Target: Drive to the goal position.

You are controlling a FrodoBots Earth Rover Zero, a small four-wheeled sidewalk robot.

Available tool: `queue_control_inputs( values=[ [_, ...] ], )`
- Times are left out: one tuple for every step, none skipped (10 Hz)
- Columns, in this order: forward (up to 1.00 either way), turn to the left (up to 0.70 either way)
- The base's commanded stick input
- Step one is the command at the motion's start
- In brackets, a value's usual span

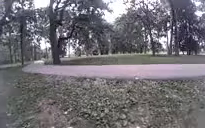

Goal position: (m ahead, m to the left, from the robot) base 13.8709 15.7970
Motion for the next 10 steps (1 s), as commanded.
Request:
queue_control_inputs(
  values=[
    [0.70, 0.14],
    [0.70, 0.14],
    [0.70, 0.14],
    [0.70, 0.14],
    [0.70, 0.14],
    [0.70, 0.14],
    [0.70, 0.14],
    [0.70, 0.14],
    [0.70, 0.14],
    [0.70, 0.14]
  ],
)
